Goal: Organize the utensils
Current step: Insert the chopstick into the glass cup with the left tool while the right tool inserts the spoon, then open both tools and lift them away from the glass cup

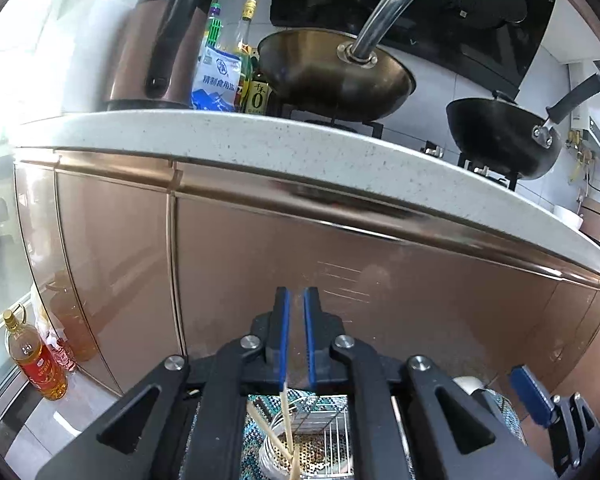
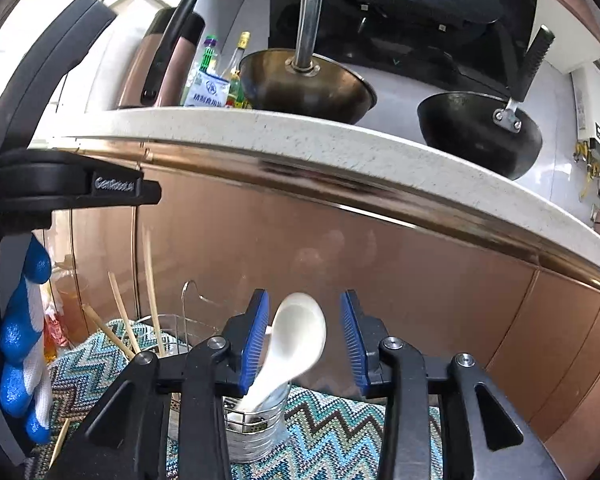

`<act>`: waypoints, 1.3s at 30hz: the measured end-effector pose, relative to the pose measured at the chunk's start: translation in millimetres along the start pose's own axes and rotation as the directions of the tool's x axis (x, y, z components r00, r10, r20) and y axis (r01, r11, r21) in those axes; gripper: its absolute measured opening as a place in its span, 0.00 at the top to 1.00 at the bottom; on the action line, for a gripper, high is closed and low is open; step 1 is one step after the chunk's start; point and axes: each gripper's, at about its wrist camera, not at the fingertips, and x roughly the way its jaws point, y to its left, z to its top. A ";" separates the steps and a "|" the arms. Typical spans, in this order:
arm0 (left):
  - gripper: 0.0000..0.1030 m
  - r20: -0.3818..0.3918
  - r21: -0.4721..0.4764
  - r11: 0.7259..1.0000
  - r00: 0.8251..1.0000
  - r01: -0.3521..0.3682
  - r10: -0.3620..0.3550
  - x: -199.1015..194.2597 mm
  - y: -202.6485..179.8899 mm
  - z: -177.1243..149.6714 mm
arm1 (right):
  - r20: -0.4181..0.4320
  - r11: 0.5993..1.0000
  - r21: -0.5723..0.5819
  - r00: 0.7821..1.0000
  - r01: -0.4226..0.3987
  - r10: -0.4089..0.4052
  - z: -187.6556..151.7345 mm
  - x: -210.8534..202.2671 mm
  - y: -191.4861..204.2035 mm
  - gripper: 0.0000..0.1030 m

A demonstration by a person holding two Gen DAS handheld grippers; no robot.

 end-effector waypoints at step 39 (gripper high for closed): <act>0.57 0.016 0.135 0.989 0.998 -0.055 0.054 -246.2 20.7 -32.5 | -0.011 0.988 0.148 0.999 -0.051 0.053 13.0 -218.6 -41.9 0.55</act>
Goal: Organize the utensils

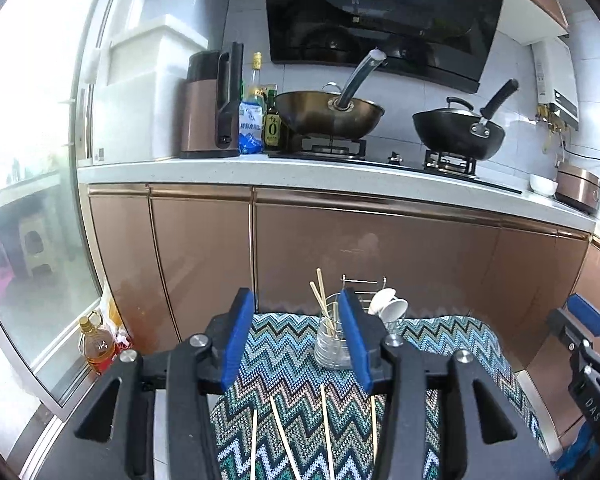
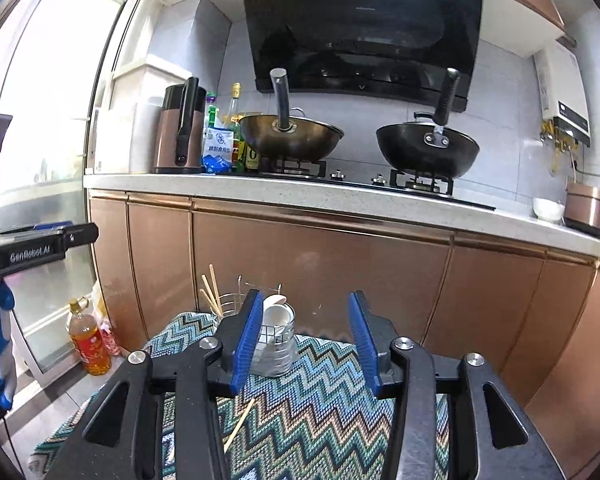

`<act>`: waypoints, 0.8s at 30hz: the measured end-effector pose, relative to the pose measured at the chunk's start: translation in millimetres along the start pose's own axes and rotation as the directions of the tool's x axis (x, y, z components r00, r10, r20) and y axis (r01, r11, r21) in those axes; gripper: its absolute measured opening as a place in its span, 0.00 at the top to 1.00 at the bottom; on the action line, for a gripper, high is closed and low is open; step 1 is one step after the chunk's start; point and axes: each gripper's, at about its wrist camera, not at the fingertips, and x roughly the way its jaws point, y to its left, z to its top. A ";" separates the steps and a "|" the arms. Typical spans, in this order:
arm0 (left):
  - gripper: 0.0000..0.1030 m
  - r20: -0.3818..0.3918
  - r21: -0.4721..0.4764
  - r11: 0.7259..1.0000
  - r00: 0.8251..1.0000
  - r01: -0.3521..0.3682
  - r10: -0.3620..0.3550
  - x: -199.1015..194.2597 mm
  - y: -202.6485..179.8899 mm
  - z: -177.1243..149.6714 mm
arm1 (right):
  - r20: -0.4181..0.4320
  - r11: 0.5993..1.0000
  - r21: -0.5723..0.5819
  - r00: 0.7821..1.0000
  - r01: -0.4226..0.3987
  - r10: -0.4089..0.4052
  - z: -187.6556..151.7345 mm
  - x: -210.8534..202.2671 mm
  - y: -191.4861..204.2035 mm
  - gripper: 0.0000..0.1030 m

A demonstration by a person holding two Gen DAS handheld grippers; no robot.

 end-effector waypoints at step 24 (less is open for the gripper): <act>0.54 0.057 0.111 0.994 0.998 0.002 -0.009 -50.5 -45.5 -32.7 | 0.071 0.993 0.097 0.995 0.065 -0.072 -9.7 -61.0 -29.7 0.49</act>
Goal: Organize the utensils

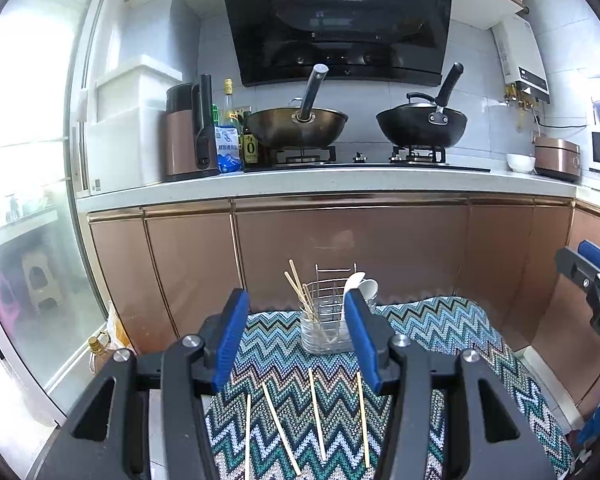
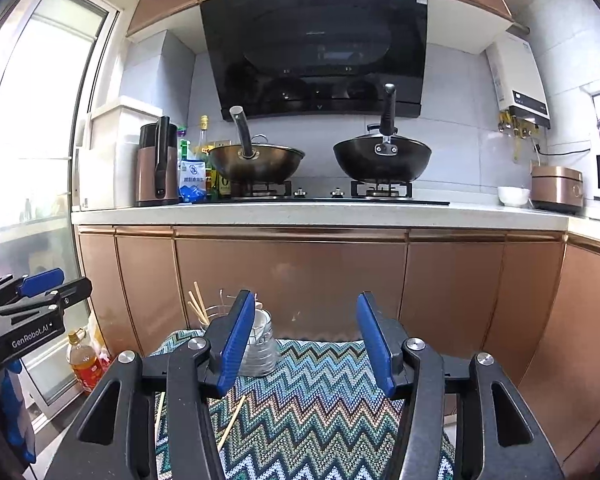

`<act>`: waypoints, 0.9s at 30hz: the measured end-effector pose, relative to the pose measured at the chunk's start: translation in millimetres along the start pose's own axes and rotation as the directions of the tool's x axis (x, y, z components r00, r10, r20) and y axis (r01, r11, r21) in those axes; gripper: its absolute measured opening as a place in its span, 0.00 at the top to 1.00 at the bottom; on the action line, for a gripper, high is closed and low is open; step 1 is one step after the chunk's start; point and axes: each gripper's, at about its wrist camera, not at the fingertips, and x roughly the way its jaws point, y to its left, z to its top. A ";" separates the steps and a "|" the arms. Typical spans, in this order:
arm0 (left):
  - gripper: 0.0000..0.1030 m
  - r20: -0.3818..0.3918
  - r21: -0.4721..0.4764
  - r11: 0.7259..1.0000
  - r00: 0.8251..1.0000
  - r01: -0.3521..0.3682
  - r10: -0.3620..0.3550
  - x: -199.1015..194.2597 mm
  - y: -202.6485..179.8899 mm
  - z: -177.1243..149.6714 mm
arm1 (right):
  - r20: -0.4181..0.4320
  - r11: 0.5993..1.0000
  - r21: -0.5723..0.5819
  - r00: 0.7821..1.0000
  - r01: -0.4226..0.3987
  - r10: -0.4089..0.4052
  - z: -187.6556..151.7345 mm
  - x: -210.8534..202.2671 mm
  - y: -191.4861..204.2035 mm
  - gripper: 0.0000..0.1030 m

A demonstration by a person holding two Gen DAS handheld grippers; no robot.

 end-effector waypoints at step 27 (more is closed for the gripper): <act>0.54 -0.010 -0.041 0.999 1.000 -0.006 0.006 -5.8 9.9 -11.8 | -0.004 1.000 -0.011 1.000 -0.006 0.006 -5.5 -2.9 2.2 0.49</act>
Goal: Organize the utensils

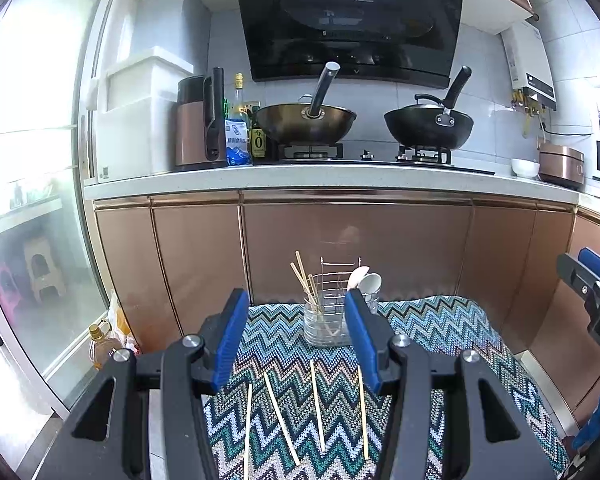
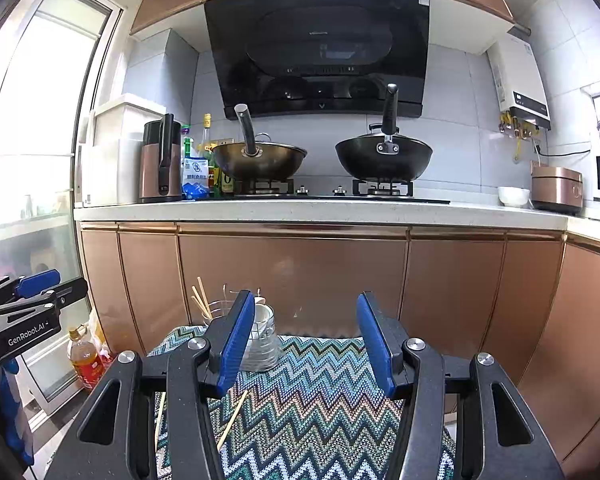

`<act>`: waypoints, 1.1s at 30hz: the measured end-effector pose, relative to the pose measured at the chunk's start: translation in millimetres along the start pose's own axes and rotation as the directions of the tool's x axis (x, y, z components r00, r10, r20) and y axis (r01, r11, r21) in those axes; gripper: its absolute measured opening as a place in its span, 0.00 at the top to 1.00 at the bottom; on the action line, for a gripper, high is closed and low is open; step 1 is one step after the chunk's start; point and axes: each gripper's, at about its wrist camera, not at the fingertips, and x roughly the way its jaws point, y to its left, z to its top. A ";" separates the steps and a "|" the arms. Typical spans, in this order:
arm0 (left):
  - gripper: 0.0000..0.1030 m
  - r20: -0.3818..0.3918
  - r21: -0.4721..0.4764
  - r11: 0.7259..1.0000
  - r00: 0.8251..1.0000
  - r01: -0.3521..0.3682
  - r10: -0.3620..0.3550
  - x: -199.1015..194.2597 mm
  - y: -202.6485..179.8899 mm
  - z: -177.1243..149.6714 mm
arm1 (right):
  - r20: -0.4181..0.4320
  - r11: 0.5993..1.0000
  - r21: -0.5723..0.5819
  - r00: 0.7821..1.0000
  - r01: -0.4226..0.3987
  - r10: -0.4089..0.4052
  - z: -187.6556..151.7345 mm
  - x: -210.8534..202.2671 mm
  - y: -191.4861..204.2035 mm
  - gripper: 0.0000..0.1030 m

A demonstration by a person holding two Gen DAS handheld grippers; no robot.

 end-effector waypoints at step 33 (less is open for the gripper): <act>0.54 -0.081 0.027 0.999 0.996 -0.037 0.039 58.3 2.9 -6.0 | -0.105 1.000 -0.017 0.994 -0.027 0.025 -20.3 52.9 14.1 0.49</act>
